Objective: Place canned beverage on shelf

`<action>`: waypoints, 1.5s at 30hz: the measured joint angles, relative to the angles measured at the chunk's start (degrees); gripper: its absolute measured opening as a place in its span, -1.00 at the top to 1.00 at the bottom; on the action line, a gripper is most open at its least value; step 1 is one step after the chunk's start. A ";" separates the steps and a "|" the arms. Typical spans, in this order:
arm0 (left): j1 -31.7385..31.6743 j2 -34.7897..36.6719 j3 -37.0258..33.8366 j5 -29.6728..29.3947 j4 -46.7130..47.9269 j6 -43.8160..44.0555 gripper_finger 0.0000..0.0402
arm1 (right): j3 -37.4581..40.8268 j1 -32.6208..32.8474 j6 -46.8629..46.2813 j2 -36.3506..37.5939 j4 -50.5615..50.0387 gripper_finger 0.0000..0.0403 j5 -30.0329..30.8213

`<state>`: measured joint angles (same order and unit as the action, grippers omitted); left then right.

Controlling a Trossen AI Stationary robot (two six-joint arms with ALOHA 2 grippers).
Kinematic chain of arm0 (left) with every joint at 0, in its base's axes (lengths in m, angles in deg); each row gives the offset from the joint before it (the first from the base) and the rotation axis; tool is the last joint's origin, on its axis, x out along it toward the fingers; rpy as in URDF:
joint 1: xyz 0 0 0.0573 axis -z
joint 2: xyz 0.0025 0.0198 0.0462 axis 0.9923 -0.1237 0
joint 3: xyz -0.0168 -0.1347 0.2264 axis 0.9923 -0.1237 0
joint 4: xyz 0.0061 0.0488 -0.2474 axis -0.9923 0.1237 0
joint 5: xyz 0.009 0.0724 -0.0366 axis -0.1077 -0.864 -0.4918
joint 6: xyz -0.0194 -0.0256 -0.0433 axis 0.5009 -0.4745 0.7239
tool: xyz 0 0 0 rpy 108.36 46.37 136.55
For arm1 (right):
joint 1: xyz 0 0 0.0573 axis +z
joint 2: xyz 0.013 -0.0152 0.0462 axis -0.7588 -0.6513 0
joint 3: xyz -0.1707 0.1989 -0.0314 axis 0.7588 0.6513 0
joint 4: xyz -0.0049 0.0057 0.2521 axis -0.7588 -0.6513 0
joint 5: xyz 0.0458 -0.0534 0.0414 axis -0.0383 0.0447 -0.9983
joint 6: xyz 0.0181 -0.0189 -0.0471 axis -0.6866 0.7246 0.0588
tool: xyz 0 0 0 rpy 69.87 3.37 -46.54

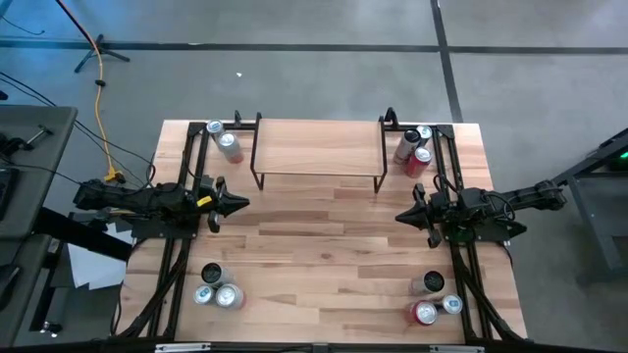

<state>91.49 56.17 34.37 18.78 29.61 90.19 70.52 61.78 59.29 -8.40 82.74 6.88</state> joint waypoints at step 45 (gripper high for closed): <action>0.00 0.01 -0.02 0.02 0.00 0.00 1.00 | -43.01 -13.55 -45.32 -24.18 -36.27 -0.48 38.42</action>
<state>91.49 56.18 34.35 18.80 29.61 90.19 27.51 48.23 13.97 -32.58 46.47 45.30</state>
